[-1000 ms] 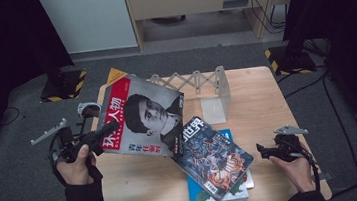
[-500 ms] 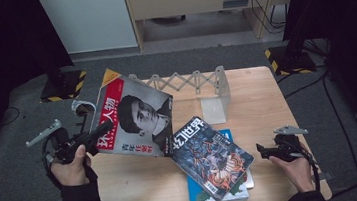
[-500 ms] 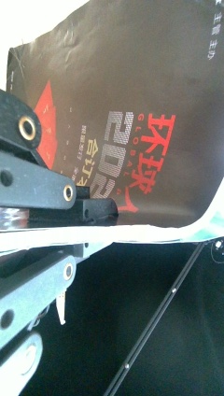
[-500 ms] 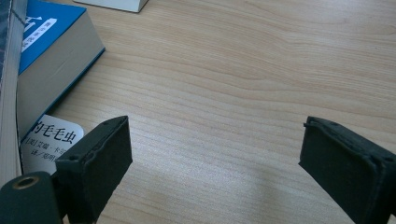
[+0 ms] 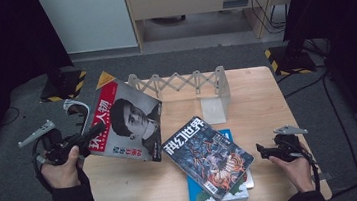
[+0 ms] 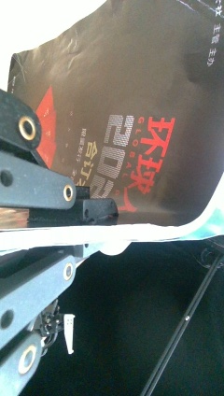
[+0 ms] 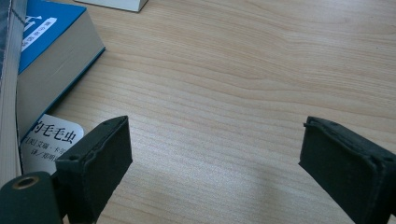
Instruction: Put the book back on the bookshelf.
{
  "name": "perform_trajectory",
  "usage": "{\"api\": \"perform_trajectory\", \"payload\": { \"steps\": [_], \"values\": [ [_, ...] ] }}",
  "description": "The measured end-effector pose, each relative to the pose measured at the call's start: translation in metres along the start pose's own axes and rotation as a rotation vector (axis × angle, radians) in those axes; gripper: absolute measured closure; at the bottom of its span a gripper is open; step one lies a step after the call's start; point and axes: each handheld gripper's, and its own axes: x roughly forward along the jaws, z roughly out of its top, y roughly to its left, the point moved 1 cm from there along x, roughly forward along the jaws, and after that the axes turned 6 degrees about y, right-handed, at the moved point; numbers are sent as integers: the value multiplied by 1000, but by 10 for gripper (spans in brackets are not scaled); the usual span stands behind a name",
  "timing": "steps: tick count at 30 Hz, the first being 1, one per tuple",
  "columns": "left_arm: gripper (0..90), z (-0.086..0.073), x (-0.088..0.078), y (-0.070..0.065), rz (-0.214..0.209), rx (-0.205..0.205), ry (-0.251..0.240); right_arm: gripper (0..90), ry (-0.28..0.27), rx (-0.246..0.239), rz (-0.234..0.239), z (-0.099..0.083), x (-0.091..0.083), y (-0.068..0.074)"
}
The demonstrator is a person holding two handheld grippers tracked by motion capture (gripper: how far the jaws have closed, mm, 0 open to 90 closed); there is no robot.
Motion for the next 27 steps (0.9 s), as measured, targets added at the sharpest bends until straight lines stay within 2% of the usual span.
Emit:
{"api": "perform_trajectory", "payload": {
  "steps": [3, 8, 18, 21, 24, 27],
  "values": [
    [863, 3, -1, -1, 7, 15, 32, 93, 0, -1, -1, 0, 0, 0],
    [863, 3, 1, -4, 7, 35, 49, 94, 0, 3, -3, 0, 0, 0],
    [862, 0, 24, -13, -28, 78, 116, 93, 0, 0, 0, 0, 0, 0],
    [862, -1, 29, -16, -59, 81, 121, 93, -1, 6, -1, 0, 1, 0],
    [862, -2, 32, -18, -64, 89, 130, 93, -1, 5, -2, 0, 1, 0],
    [862, -2, 37, -23, -75, 106, 117, 93, 3, -4, -1, 0, 1, 0]
  ]
}}
